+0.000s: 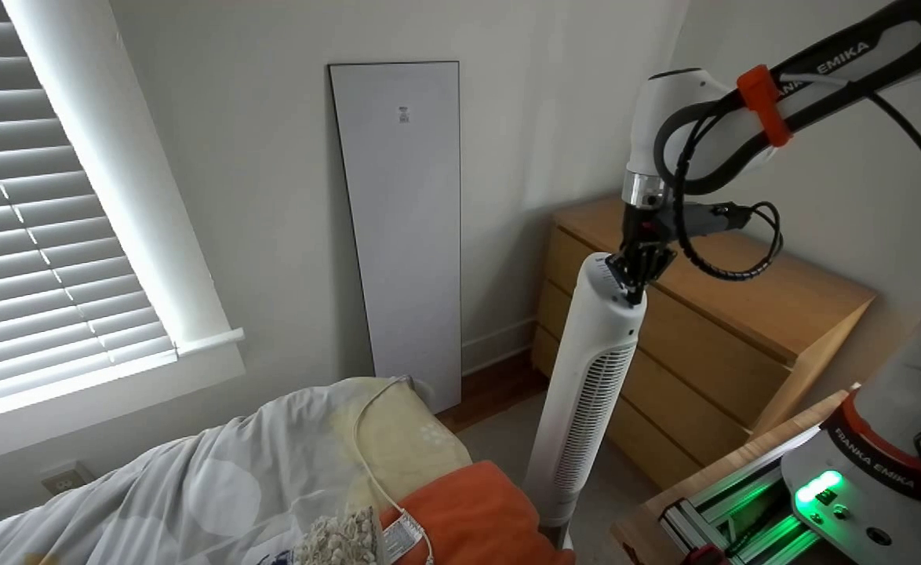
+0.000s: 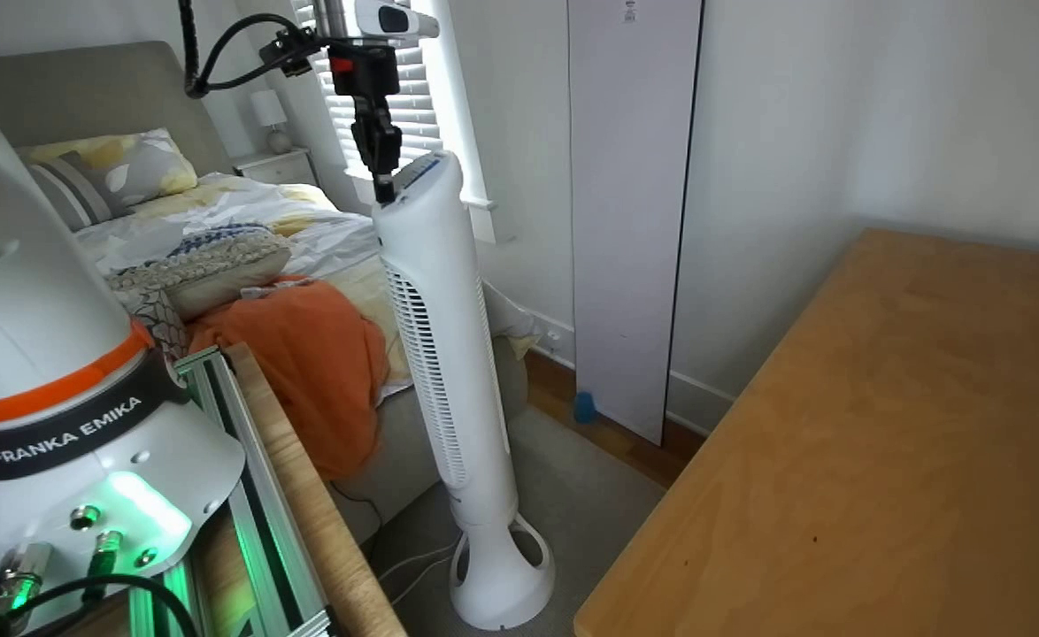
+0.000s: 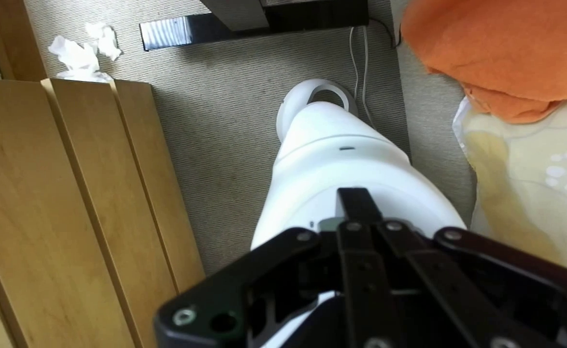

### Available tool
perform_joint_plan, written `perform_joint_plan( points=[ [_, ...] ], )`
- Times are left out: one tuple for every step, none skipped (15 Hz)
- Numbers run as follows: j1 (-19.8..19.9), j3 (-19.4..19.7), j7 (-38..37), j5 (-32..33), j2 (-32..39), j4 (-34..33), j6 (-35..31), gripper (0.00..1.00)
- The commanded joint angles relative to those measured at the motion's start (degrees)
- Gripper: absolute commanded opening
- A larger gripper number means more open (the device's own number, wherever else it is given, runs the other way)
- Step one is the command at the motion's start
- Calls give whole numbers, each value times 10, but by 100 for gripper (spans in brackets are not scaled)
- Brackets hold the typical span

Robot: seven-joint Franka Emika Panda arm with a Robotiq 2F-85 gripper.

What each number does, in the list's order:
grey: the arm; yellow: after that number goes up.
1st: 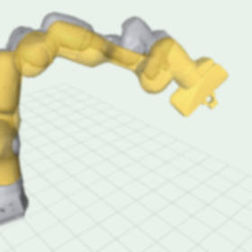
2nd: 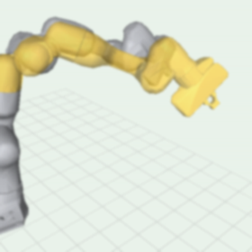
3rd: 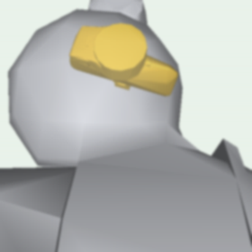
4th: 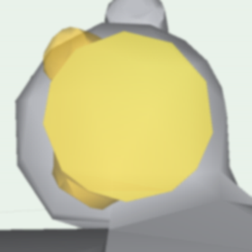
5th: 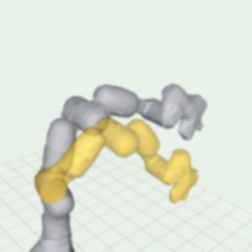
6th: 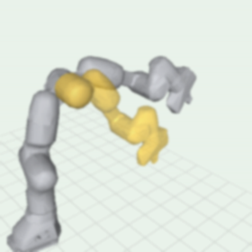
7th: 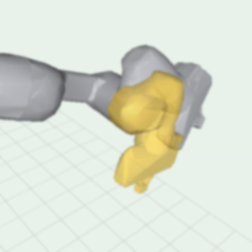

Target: Press a button on the white fan

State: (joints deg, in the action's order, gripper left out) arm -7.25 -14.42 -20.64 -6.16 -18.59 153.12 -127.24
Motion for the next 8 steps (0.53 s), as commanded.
perform_joint_plan(
  points=[
    [8, -3, -24, 31, 57, 19, -29, 0],
    [6, -2, -24, 29, 55, 15, -26, 0],
    [2, 0, -20, 22, 46, 7, -15, 0],
    [0, 1, -20, 18, 41, 3, -7, 0],
    [-3, 2, -18, 13, 28, -2, 8, 0],
    [-5, 2, -17, 11, 18, -5, 17, 0],
    [-10, 4, -13, 3, 5, -9, 32, 0],
    [-11, 4, -13, 3, -3, -10, 37, 0]
  ],
)
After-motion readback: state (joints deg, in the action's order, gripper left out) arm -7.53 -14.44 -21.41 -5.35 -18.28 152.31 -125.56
